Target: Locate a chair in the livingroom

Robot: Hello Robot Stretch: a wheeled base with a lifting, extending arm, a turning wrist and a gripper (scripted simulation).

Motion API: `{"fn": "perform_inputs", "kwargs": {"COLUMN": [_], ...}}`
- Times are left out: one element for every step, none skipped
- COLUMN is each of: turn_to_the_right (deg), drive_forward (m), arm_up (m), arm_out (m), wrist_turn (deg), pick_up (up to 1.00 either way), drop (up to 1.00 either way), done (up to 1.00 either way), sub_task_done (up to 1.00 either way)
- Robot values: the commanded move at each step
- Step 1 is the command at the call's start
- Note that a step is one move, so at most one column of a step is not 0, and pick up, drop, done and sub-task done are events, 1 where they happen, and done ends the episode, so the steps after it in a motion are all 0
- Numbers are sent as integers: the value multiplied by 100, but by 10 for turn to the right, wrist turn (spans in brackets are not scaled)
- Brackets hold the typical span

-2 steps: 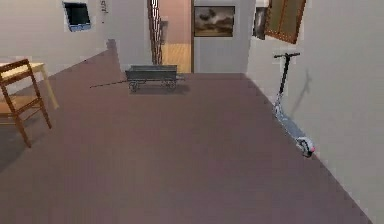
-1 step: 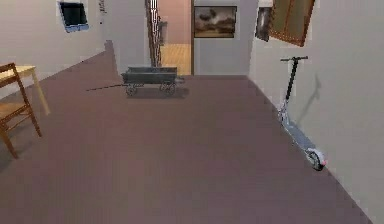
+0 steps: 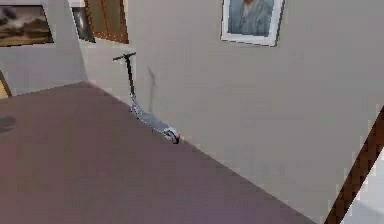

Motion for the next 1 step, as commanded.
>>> {"fn": "perform_inputs", "kwargs": {"turn_to_the_right": [450], "drive_forward": [0], "arm_up": [0], "arm_out": [0], "wrist_turn": [0], "pick_up": [0], "drop": [0], "done": [0], "sub_task_done": [0]}}
